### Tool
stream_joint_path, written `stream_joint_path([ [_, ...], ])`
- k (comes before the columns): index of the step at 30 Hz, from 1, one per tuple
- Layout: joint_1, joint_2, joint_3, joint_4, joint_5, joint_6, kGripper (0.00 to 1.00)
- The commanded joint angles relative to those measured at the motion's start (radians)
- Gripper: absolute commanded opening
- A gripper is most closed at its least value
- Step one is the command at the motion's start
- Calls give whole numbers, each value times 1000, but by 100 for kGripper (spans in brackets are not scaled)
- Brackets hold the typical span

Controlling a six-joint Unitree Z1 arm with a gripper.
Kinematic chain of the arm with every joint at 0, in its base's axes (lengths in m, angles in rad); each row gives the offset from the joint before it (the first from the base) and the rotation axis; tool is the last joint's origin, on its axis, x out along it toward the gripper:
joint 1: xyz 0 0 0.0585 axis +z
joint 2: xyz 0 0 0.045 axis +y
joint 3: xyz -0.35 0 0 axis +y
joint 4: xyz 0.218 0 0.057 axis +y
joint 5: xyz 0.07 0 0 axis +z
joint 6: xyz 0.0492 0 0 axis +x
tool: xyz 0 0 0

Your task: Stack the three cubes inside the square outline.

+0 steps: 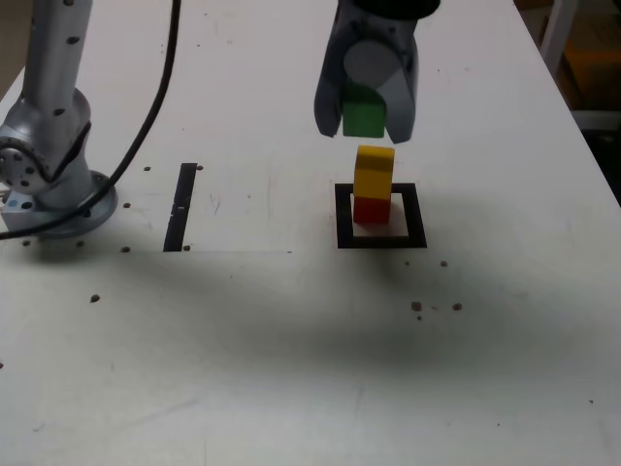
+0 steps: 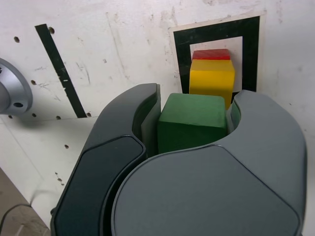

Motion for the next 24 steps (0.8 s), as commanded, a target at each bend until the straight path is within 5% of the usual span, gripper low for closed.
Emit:
stream_joint_path([
  [1,-2,10,13,-13,-1,-2,17],
  [24,27,71,27,-72,-2,34,19],
])
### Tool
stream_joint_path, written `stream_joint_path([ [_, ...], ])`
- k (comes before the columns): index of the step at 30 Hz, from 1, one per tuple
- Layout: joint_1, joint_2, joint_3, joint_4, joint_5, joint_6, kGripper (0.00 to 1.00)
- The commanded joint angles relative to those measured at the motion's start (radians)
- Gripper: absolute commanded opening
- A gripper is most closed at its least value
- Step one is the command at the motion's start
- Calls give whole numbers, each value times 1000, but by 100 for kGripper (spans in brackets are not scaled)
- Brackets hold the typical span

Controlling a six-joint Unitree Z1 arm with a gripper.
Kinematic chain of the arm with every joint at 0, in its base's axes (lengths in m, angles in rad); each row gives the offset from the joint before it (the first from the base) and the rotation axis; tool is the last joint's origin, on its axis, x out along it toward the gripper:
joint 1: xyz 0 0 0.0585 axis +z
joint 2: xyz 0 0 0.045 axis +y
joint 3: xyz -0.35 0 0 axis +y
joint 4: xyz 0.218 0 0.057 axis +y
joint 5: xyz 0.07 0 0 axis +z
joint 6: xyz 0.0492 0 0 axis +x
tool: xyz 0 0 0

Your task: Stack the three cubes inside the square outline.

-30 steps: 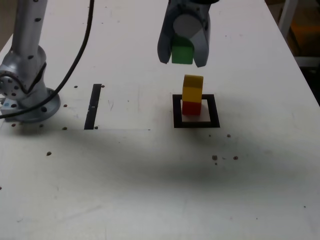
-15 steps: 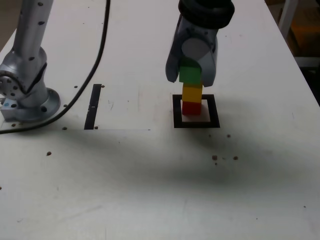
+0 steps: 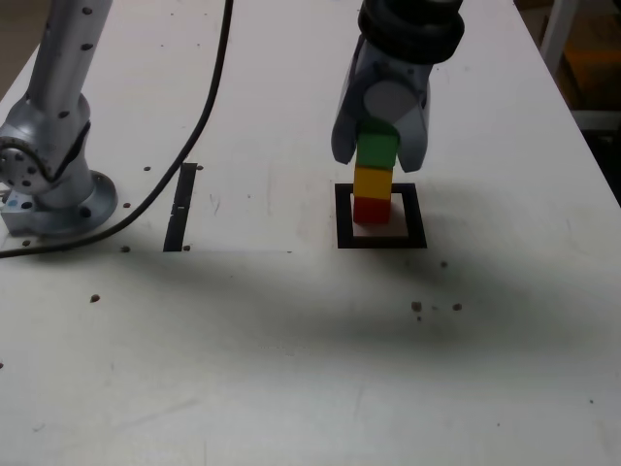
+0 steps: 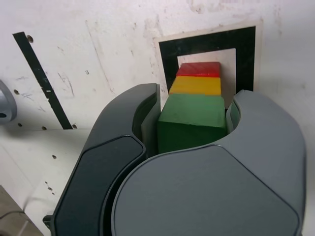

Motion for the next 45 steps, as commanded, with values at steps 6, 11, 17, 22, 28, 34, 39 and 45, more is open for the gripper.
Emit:
stream_joint_path([
  [6,2,-11,-1,12,-5,5,25],
  [11,2,-6,-3,17,-36,18,40],
  [17,2,-7,-5,23,-42,32,63],
  [22,2,-11,-11,26,-40,33,92],
  [28,-2,-38,-31,43,-11,10,100],
  [34,-2,-125,-59,84,23,-5,100],
  [39,7,-269,-73,149,54,-13,100],
  [45,45,-491,166,170,75,11,100],
])
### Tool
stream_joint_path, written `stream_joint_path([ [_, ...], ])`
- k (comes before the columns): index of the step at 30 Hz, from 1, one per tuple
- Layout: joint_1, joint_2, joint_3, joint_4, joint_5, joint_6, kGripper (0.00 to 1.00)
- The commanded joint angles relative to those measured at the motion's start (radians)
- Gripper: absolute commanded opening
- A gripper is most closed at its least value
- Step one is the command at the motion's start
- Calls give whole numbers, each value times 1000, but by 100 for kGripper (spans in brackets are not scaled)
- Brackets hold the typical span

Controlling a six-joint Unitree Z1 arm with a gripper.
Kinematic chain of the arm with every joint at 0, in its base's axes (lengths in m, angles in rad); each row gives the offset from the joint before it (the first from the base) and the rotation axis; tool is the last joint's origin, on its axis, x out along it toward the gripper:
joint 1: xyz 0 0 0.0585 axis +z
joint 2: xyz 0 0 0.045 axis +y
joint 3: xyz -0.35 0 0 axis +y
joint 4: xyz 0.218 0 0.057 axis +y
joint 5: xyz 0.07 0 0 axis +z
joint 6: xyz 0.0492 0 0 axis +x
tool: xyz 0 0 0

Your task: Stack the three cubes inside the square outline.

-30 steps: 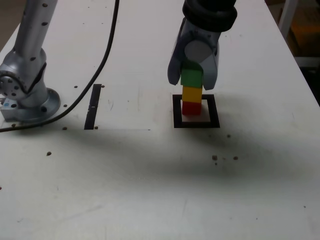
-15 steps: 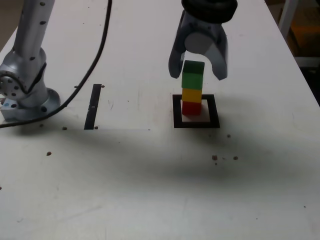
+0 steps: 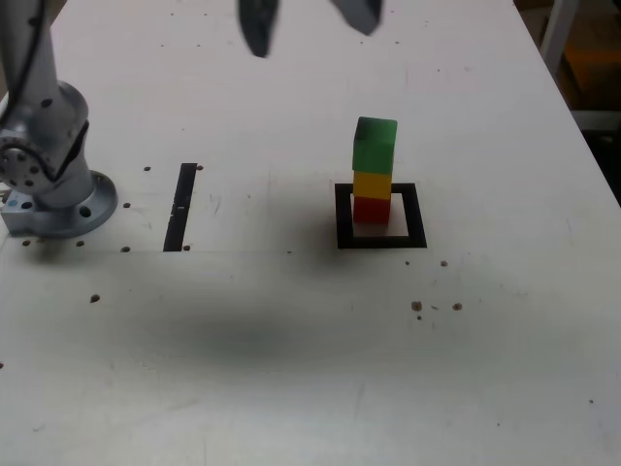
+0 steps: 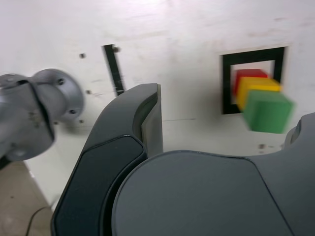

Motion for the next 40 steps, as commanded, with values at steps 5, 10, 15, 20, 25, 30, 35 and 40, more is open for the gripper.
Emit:
stream_joint_path([
  [5,10,-243,399,-85,31,26,100],
  [10,10,-328,674,-266,32,26,100],
  [15,9,-334,867,-442,15,26,100],
  [20,1,-329,958,-535,3,28,100],
  [25,0,-313,993,-548,-17,38,100],
  [30,-1,-265,1001,-536,-42,39,100],
  [35,0,-240,991,-524,-53,39,100],
  [40,-3,-233,983,-513,-82,39,100],
])
